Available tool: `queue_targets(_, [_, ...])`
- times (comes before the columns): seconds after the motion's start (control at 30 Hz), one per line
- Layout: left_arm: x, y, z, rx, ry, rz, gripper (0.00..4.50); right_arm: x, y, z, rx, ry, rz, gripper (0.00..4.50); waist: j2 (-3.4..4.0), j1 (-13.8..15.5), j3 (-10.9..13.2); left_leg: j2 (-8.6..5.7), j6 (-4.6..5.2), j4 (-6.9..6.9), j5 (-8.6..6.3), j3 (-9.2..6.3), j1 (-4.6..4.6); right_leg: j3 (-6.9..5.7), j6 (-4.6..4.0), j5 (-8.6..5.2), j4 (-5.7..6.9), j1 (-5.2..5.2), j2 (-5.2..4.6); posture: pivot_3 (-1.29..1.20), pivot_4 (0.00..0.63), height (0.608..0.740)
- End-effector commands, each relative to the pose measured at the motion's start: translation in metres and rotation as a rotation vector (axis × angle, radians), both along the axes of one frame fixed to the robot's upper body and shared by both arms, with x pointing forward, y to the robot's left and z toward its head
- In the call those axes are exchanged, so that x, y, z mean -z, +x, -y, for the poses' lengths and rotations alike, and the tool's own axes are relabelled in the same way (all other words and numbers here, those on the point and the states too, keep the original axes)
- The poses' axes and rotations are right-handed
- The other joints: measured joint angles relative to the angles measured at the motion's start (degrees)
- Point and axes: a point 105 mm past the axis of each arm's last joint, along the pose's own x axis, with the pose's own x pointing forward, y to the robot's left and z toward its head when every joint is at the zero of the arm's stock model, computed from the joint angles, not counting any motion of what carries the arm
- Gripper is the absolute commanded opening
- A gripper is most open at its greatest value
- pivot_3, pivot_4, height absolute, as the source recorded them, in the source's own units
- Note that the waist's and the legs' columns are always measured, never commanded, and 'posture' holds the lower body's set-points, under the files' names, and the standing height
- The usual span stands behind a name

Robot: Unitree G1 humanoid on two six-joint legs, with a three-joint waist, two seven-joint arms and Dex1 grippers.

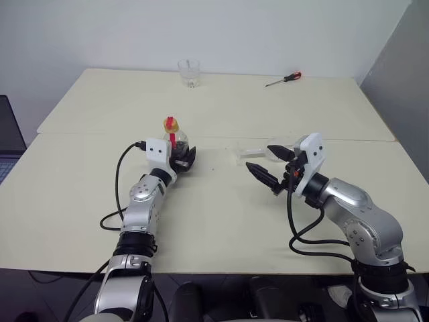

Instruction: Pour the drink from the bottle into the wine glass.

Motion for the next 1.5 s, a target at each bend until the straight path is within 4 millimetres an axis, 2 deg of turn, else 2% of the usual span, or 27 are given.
queue_targets(0.03, [-0.023,0.006,0.008,0.031,0.001,0.081,4.45,-0.015,-0.006,-0.001,-0.009,0.023,0.064,4.5,0.0,0.0,0.0,-0.01,0.0,0.0,0.0,0.0,0.0,0.0,0.0,0.0,0.0,0.0,0.0,0.0,0.15,0.74])
queue_targets(0.23, [-0.023,0.01,0.01,0.078,-0.004,0.105,4.45,-0.014,-0.006,-0.002,-0.009,0.021,0.065,4.5,0.0,-0.03,0.0,-0.01,0.0,0.0,0.0,0.02,0.01,0.01,0.0,0.0,-0.01,0.0,0.0,0.0,0.15,0.74])
queue_targets(0.33, [-0.024,0.013,0.009,0.081,0.0,0.11,3.88,-0.013,-0.007,-0.001,-0.009,0.017,0.066,4.5,0.0,-0.01,0.0,0.0,0.0,0.0,0.0,0.01,0.01,-0.01,0.0,0.0,-0.01,0.0,0.01,0.0,0.15,0.74])
queue_targets(0.5, [-0.024,0.014,0.011,0.087,-0.005,0.116,2.44,-0.016,-0.006,-0.001,-0.009,0.017,0.074,4.5,0.0,0.0,0.0,0.0,0.0,0.0,0.0,0.02,0.0,0.0,0.0,0.0,-0.01,0.0,0.01,0.0,0.15,0.74])
queue_targets(0.63, [-0.026,0.011,0.015,0.105,-0.004,0.131,2.04,-0.02,-0.007,-0.003,-0.022,0.015,0.087,4.5,0.0,0.0,0.0,0.0,0.0,0.0,0.0,0.01,0.0,-0.01,0.0,0.0,-0.01,0.0,0.01,0.0,0.15,0.74])
queue_targets(0.77, [-0.034,0.0,0.034,0.218,0.015,0.171,1.97,-0.032,-0.004,-0.006,-0.023,0.029,0.096,4.5,0.0,-0.04,0.01,0.0,0.0,0.0,0.0,0.02,-0.01,0.0,0.0,0.0,-0.01,-0.01,0.01,0.0,0.15,0.74])
queue_targets(0.87, [-0.042,-0.012,0.054,0.298,0.002,0.197,1.97,-0.057,0.003,-0.014,-0.003,0.039,0.14,4.5,0.02,-0.12,0.03,0.01,0.0,0.0,0.0,0.04,-0.04,0.03,-0.01,0.01,0.01,-0.05,0.01,0.0,0.15,0.74])
queue_targets(0.93, [-0.044,-0.023,0.067,0.346,0.031,0.213,1.95,-0.06,0.01,-0.016,0.04,0.0,0.094,4.5,0.02,-0.13,0.03,0.04,-0.01,0.0,0.0,0.04,-0.03,0.05,-0.02,0.01,0.03,-0.07,0.01,0.0,0.15,0.74])
queue_targets(1.03, [-0.043,-0.039,0.083,0.388,0.029,0.204,1.95,-0.063,0.004,-0.023,0.036,-0.019,0.06,4.5,0.02,-0.07,0.02,0.07,0.0,-0.04,0.0,-0.01,-0.03,0.07,-0.26,0.14,0.0,-0.05,0.0,0.0,0.15,0.74])
queue_targets(1.17, [-0.036,-0.052,0.1,0.411,0.018,0.167,1.95,-0.081,-0.004,-0.035,-0.002,0.076,0.066,4.5,0.02,-0.12,0.02,0.04,0.0,-0.05,0.0,-0.02,-0.09,0.13,-0.26,0.15,0.01,-0.08,-0.02,0.0,0.15,0.74])
queue_targets(1.3, [-0.031,-0.054,0.112,0.408,0.021,0.143,1.94,-0.078,-0.006,-0.041,-0.009,0.07,0.035,4.5,0.02,-0.14,0.02,0.02,0.0,0.0,0.0,-0.06,-0.08,0.08,-0.1,0.06,0.01,-0.04,-0.02,0.0,0.15,0.74])
queue_targets(1.4, [-0.03,-0.055,0.124,0.416,0.005,0.133,1.94,-0.074,0.004,-0.041,0.035,0.115,0.002,4.5,0.02,-0.15,0.02,0.01,0.0,0.03,0.0,-0.05,-0.07,0.09,0.0,0.0,0.01,-0.04,-0.01,0.0,0.15,0.74])
queue_targets(1.5, [-0.028,-0.058,0.13,0.43,0.006,0.126,1.94,-0.059,0.008,-0.044,0.04,0.074,-0.032,4.5,0.02,-0.14,0.02,0.02,0.01,0.02,0.0,-0.05,-0.09,0.09,0.0,0.0,0.0,-0.05,0.0,0.0,0.15,0.74])
